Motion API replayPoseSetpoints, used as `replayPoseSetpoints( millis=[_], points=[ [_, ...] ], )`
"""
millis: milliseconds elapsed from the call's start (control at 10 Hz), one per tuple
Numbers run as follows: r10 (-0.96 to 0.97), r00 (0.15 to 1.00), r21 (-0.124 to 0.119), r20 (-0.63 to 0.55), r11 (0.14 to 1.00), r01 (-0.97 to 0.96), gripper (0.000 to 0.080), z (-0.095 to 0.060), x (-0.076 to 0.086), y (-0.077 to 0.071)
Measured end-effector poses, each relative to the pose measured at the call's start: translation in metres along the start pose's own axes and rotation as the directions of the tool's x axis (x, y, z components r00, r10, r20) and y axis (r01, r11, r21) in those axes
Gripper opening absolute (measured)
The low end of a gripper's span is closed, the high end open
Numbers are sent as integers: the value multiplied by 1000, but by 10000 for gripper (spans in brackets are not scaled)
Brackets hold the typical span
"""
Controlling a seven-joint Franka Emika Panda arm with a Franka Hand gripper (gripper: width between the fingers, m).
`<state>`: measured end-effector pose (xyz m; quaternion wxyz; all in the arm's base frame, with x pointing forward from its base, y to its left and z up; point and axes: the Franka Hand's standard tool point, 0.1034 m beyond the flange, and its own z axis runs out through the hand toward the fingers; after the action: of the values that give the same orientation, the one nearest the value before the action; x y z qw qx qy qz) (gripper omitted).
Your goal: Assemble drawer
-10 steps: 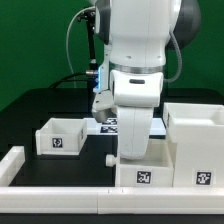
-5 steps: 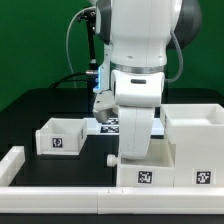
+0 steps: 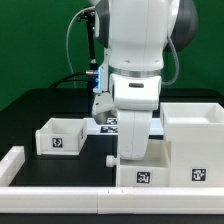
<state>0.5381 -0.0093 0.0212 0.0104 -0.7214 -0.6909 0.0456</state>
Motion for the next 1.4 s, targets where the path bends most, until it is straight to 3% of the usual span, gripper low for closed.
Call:
replayPoseSetpoints(
  millis=[1400],
  points=[
    [40,999,5,4,999,-40,38,0,0,4]
  ],
)
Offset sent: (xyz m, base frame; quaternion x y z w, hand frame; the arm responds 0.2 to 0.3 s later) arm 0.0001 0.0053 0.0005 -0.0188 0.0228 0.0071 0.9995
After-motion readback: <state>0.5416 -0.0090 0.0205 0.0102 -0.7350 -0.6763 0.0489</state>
